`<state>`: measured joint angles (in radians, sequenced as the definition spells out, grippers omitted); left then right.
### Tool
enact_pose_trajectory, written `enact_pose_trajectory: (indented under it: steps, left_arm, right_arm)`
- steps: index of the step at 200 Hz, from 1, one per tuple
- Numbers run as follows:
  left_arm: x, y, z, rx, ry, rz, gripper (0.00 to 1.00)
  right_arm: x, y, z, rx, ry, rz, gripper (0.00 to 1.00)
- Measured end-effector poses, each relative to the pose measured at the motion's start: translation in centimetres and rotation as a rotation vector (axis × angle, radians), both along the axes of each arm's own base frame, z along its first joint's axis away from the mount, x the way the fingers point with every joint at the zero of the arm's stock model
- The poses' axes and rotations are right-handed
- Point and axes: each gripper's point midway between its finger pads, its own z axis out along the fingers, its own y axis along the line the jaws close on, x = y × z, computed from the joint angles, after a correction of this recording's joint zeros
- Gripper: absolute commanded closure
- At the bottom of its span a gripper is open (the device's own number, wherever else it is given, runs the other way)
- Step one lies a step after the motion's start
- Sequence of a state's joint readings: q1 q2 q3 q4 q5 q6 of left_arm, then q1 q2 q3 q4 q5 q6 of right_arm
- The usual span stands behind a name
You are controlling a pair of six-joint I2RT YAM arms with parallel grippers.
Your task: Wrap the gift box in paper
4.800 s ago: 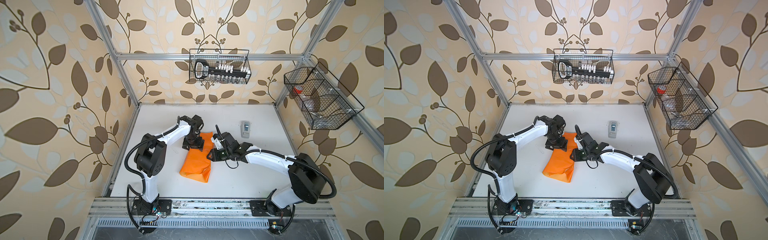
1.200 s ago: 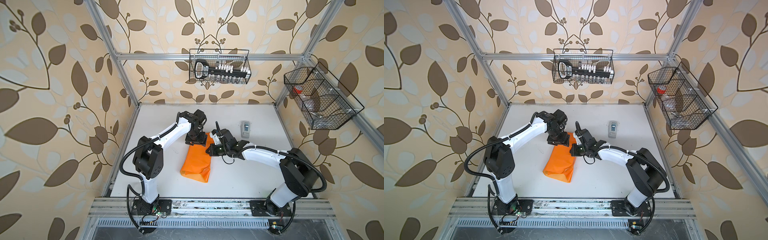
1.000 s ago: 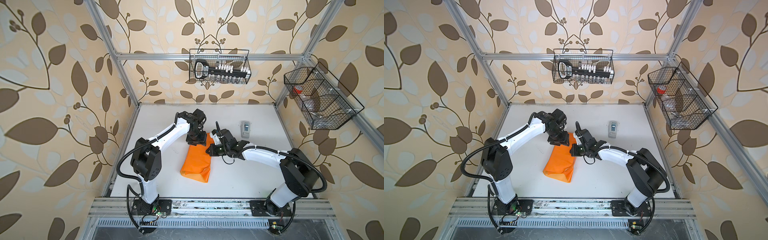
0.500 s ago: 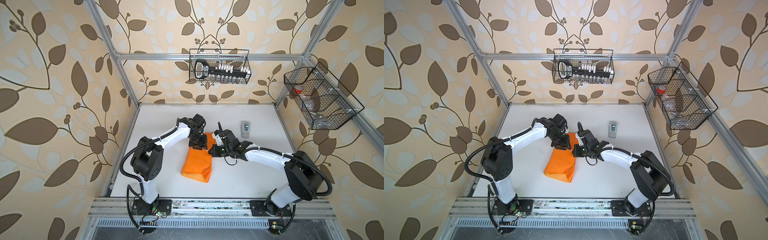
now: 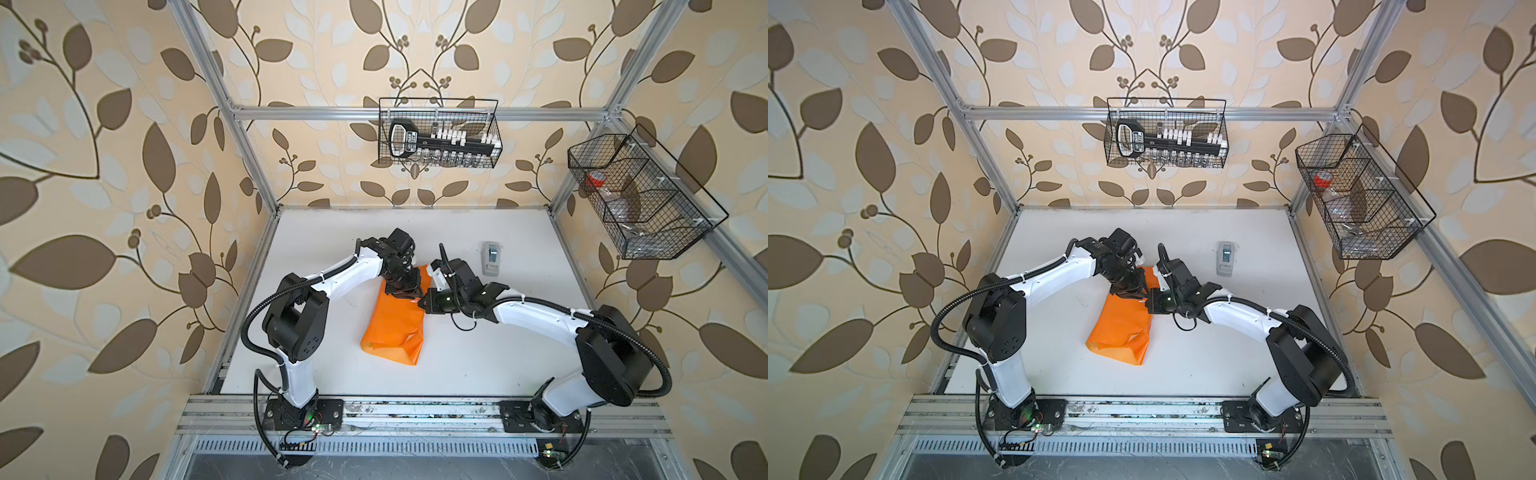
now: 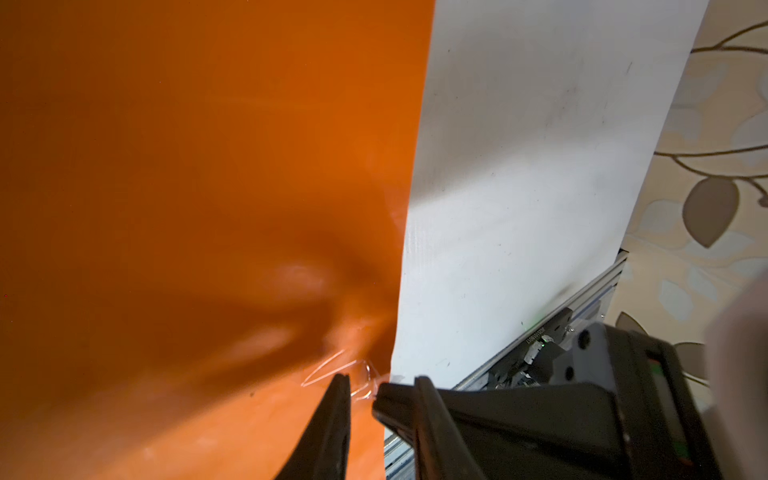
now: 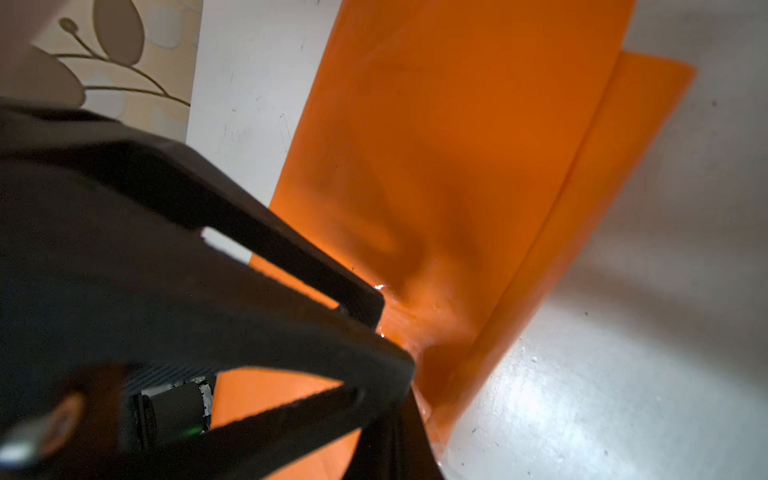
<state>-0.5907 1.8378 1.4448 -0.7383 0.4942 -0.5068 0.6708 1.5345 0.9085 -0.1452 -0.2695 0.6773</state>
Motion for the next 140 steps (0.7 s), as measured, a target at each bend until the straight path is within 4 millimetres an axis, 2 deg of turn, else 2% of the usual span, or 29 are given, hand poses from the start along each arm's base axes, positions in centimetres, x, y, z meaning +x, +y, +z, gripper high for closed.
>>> enact_pose_trajectory:
  steps: [25,44,140]
  left_arm:
    - [-0.1,-0.1,-0.8,-0.003,0.008,0.002,0.73]
    - [-0.3,-0.1,-1.5,-0.004,0.019,0.007,0.73]
    - [-0.6,-0.7,-1.5,-0.057,0.011,0.002,0.74]
  right_arm:
    - [0.0,-0.2,0.4,0.005,-0.007,-0.004,1.0]
    - [-0.2,-0.4,-0.1,-0.002,0.003,-0.004,1.0]
    - [-2.1,-1.9,-3.1,-0.044,0.063,-0.01,1.0]
